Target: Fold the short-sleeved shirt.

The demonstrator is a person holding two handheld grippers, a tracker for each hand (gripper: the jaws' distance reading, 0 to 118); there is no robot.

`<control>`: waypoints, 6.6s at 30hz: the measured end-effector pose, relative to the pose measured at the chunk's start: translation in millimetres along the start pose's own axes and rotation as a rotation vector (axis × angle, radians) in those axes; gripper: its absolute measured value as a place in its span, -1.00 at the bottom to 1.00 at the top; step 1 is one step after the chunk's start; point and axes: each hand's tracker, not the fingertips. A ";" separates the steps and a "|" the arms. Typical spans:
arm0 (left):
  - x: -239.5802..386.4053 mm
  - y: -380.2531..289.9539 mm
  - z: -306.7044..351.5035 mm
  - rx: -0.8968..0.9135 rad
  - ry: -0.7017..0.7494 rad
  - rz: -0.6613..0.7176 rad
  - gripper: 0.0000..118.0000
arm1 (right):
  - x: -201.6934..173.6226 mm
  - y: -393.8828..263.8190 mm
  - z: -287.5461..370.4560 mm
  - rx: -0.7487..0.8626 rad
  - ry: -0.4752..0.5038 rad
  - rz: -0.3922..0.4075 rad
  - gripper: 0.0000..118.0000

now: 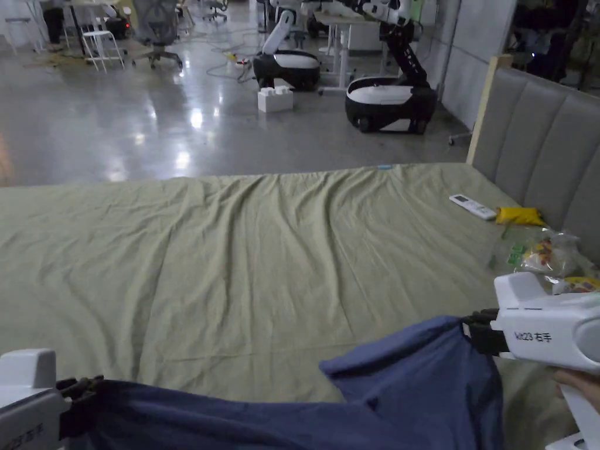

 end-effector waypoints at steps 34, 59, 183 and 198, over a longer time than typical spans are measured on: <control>-51.1 252.9 271.8 0.606 0.269 0.035 -0.93 | -75.1 272.4 220.2 0.706 -0.197 0.012 -0.96; -55.6 329.1 106.0 0.581 0.334 0.025 -0.93 | -66.2 352.2 79.2 0.693 -0.394 0.060 -0.96; 55.5 -77.7 237.8 0.543 0.173 -0.063 -1.00 | -194.7 -92.0 180.4 0.524 -0.060 -0.082 -0.99; 3.5 -105.3 216.0 0.422 0.249 -0.044 -1.00 | -192.7 -105.3 167.7 0.438 -0.038 -0.117 -0.99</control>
